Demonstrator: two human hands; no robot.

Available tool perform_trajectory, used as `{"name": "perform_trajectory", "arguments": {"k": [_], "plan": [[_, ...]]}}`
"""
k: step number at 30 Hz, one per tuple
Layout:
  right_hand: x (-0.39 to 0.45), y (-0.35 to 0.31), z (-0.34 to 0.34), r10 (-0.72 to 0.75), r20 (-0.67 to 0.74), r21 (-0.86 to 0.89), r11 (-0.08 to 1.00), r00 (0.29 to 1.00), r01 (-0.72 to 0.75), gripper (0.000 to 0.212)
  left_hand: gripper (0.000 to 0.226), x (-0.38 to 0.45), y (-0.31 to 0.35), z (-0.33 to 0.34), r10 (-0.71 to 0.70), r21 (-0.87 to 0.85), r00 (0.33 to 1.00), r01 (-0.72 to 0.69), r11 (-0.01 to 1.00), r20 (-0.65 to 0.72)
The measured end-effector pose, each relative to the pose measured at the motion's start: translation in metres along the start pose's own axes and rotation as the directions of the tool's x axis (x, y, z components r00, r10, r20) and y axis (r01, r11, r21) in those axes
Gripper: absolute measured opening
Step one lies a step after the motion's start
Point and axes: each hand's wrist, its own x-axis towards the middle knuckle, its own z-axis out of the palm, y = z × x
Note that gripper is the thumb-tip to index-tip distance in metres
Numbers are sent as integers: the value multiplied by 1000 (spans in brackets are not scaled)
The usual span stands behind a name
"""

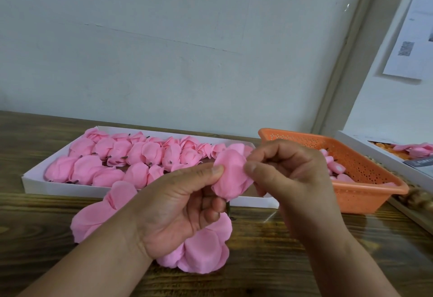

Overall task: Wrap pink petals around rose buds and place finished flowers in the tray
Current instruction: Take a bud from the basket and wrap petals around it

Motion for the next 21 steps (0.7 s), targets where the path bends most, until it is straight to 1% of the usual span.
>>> {"name": "perform_trajectory", "arguments": {"k": [4, 6, 8, 11, 13, 14, 15, 16, 18, 19, 21], "plan": [[0, -1, 2, 13, -75, -164, 986, 997, -25, 7, 18, 0, 0, 2, 26, 47, 1000, -27, 999, 13], [0, -1, 3, -29, -92, -283, 959, 995, 2, 14, 18, -1, 0, 2, 45, 87, 999, -46, 995, 15], [-1, -1, 5, -108, -95, -453, 890, 990, 53, 25, 17, 0, -1, 2, 70, 125, 998, -70, 990, 7], [-3, 2, 9, -230, -90, -618, 776, 969, 126, 17, 16, 2, -4, 2, 123, 185, 992, -118, 976, -17], [-4, 3, 14, -281, -91, -662, 734, 955, 153, 9, 18, 3, -6, 3, 166, 233, 985, -151, 961, -44], [-5, 3, 16, -291, -101, -663, 733, 952, 153, 9, 19, 3, -6, 3, 188, 259, 980, -167, 951, -58], [-6, 2, 18, -284, -116, -649, 747, 952, 144, 12, 19, 3, -7, 3, 211, 287, 975, -184, 940, -69], [-6, 1, 19, -246, -136, -615, 780, 960, 113, 19, 20, 3, -7, 3, 232, 312, 969, -197, 929, -80], [-5, -3, 20, -70, -149, -469, 883, 986, -8, 36, 20, 3, -8, 3, 279, 382, 956, -226, 896, -89], [-4, -4, 18, 32, -127, -373, 925, 991, -77, 40, 17, 4, -9, 2, 305, 425, 948, -241, 873, -91], [-2, -5, 14, 187, -72, -235, 951, 980, -199, 50, 12, 3, -9, 2, 349, 508, 934, -263, 820, -79]]}}
